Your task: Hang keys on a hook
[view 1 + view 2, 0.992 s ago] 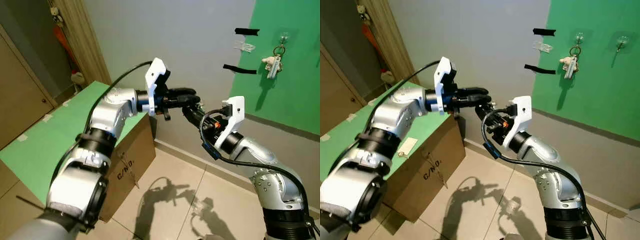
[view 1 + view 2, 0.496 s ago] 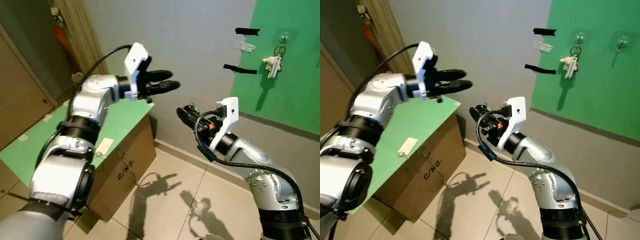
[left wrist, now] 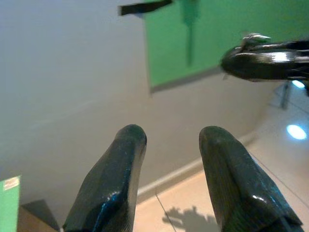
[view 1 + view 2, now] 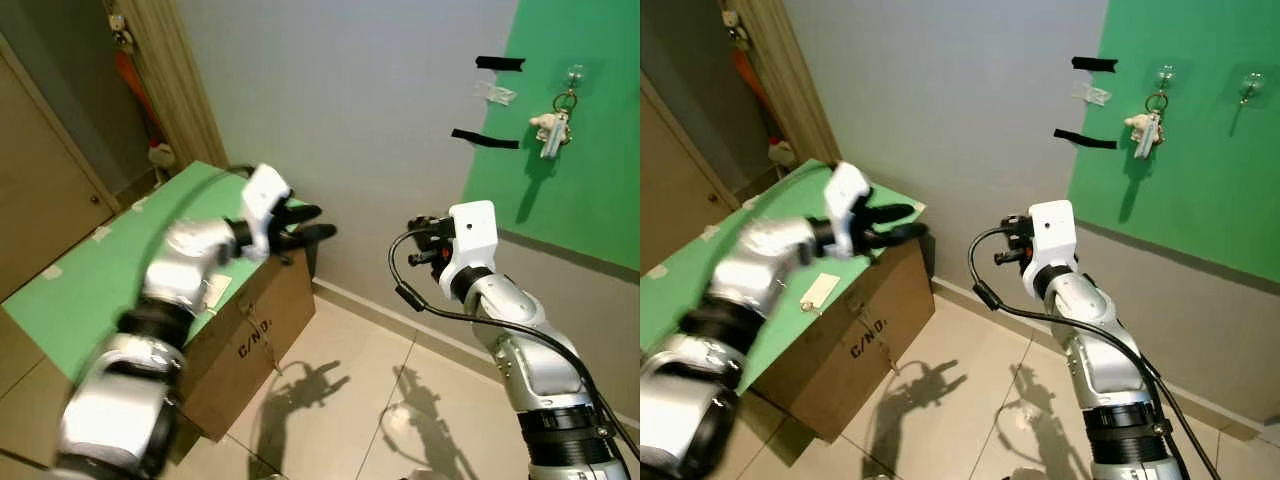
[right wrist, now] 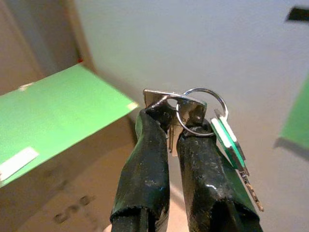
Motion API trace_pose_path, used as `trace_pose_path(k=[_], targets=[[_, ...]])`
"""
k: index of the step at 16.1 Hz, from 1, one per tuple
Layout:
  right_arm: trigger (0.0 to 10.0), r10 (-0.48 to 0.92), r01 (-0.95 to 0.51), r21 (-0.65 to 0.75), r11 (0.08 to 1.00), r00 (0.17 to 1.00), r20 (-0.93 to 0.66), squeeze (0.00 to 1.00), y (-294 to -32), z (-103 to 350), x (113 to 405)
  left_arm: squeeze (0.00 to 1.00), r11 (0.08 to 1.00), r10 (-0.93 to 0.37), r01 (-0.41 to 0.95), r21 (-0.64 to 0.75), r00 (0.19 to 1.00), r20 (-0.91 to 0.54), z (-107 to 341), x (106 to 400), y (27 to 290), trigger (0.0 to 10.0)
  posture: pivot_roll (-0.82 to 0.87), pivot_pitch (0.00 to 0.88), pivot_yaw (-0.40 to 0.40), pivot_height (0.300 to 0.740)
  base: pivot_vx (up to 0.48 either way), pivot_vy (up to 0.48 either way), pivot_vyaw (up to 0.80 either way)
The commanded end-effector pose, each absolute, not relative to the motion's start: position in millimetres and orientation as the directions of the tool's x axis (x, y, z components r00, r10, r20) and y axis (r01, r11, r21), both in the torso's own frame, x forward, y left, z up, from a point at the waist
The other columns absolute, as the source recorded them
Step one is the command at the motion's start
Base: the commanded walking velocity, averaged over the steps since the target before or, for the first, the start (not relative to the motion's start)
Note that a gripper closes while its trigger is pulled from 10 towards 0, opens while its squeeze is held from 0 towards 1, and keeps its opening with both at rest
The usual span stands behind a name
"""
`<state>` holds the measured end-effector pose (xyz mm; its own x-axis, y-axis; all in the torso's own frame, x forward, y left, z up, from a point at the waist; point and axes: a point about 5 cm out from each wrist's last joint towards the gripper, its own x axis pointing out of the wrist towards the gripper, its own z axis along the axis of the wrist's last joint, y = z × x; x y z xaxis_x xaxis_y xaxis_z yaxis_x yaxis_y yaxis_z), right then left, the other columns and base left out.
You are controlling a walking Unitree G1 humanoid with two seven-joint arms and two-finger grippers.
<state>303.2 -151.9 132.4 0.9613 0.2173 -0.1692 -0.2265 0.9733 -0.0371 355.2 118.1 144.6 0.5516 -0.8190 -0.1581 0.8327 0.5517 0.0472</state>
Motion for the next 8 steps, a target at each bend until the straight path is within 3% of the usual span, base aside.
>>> trace_pose_path(k=[1, 3, 4, 6, 8], targets=[[0.0, 0.136, -0.147, -0.075, 0.986, 0.981, -0.138, 0.0, -158.7, 132.0, 302.7, 0.0, 0.654, -0.745, 0.754, 0.066, 0.657, -0.118, 146.0, 357.7, 122.4, 10.0, -0.21, 0.0, 0.116, 0.736, 0.0, 0.0, 0.0], [0.0, -0.015, 0.006, -0.13, 0.991, 0.997, -0.07, 0.0, -170.7, 131.1, 299.0, 0.0, 0.882, -0.47, 0.471, 0.0, 0.88, -0.072, 125.1, 356.1, 130.6, 10.0, -0.21, 0.0, 0.111, 0.736, 0.0, 0.0, 0.0], [0.0, -0.056, 0.048, -0.14, 0.989, 0.997, -0.054, 0.0, -174.5, 129.5, 296.2, 0.0, 0.934, -0.353, 0.356, 0.03, 0.932, -0.081, 116.2, 351.6, 135.8, 10.0, -0.21, 0.0, 0.109, 0.736, 0.0, 0.0, 0.0], [0.0, -0.118, 0.112, -0.119, 0.987, 0.992, -0.044, 0.0, -179.7, 122.6, 289.4, 0.0, 0.961, -0.256, 0.263, 0.087, 0.963, -0.081, 101.8, 335.7, 134.0, 10.0, -0.21, 0.0, 0.101, 0.736, 0.0, 0.0, 0.0], [0.0, -0.143, 0.137, -0.107, 0.985, 0.989, -0.046, 0.0, -179.1, 114.0, 283.1, 0.0, 0.96, -0.269, 0.275, 0.049, 0.957, -0.112, 90.7, 326.2, 121.1, 10.0, -0.21, 0.0, 0.086, 0.736, 0.0, 0.0, 0.0]])
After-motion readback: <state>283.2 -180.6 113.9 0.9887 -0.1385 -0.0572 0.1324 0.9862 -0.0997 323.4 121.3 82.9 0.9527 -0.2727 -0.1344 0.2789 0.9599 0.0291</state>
